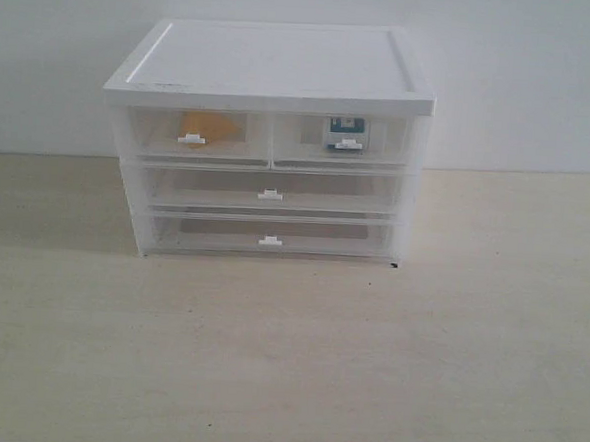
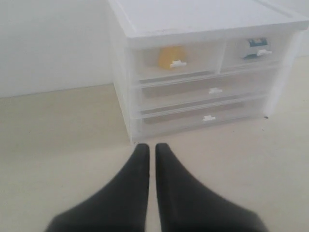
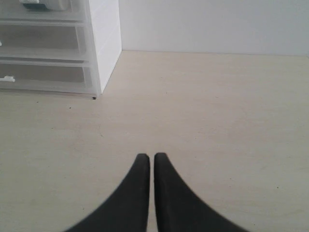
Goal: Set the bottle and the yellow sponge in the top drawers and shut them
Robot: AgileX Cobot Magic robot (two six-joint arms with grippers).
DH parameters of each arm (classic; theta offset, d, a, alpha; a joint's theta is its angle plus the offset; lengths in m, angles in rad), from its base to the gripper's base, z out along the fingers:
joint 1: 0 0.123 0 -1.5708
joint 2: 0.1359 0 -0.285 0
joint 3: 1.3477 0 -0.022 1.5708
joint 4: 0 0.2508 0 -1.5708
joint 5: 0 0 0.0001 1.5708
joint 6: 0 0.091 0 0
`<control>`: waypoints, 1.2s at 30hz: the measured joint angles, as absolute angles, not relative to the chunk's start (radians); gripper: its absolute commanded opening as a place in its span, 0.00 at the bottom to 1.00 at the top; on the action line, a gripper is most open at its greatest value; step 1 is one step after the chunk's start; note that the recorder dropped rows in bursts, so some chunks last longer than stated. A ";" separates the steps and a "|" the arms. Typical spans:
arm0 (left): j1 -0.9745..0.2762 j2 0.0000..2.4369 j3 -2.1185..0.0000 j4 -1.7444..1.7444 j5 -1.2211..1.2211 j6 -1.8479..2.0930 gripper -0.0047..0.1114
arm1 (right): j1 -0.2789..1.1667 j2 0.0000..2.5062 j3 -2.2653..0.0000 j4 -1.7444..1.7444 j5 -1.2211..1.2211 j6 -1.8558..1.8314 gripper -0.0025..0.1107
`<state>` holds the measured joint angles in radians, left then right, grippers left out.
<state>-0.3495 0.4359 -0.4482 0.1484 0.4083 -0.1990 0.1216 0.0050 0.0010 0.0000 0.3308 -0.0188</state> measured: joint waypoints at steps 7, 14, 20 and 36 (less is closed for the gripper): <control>-0.349 0.340 -0.405 0.146 0.410 -0.200 0.08 | 0.122 0.005 0.001 0.000 0.331 -0.019 0.03; -0.349 0.319 -0.376 0.176 0.412 -0.200 0.08 | 0.122 0.005 0.001 0.000 0.331 -0.019 0.03; -0.349 0.307 -0.316 0.201 0.340 -0.190 0.08 | 0.122 0.005 0.001 0.000 0.331 -0.019 0.03; -0.173 0.036 -0.196 0.157 0.339 -0.102 0.08 | 0.122 0.005 0.001 0.000 0.331 -0.019 0.03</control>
<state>-0.1734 0.0358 -0.1955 0.1573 0.3394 -0.1021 0.1216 0.0050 0.0010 0.0000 0.3308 -0.0188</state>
